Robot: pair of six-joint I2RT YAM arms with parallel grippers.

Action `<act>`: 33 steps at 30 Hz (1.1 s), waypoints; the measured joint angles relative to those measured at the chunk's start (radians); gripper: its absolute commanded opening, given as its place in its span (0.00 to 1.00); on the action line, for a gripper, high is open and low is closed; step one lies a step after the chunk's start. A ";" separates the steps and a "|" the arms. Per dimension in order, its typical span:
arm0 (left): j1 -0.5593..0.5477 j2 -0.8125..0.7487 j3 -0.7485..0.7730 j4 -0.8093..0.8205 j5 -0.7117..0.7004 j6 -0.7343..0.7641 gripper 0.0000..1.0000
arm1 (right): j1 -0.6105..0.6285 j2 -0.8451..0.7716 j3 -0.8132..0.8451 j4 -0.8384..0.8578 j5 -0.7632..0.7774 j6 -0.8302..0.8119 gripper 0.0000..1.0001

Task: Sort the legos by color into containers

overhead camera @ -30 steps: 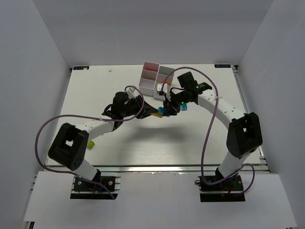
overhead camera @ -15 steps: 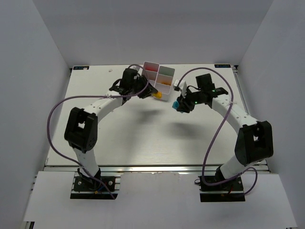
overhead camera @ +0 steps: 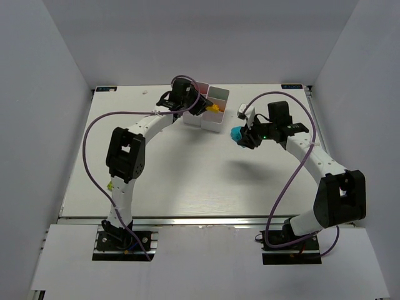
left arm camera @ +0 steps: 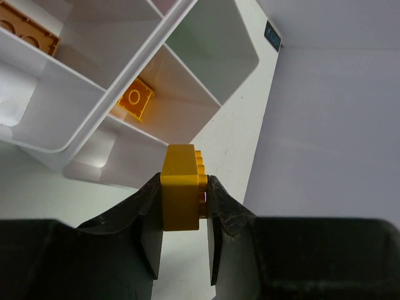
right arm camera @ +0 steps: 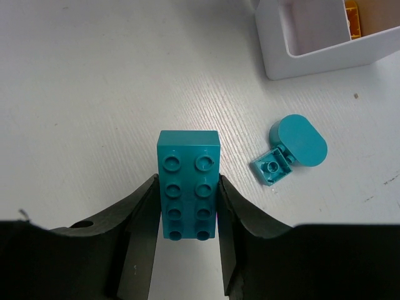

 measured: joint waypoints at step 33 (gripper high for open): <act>0.000 0.124 0.073 0.056 -0.026 -0.186 0.58 | -0.014 -0.014 -0.021 0.035 -0.028 0.010 0.00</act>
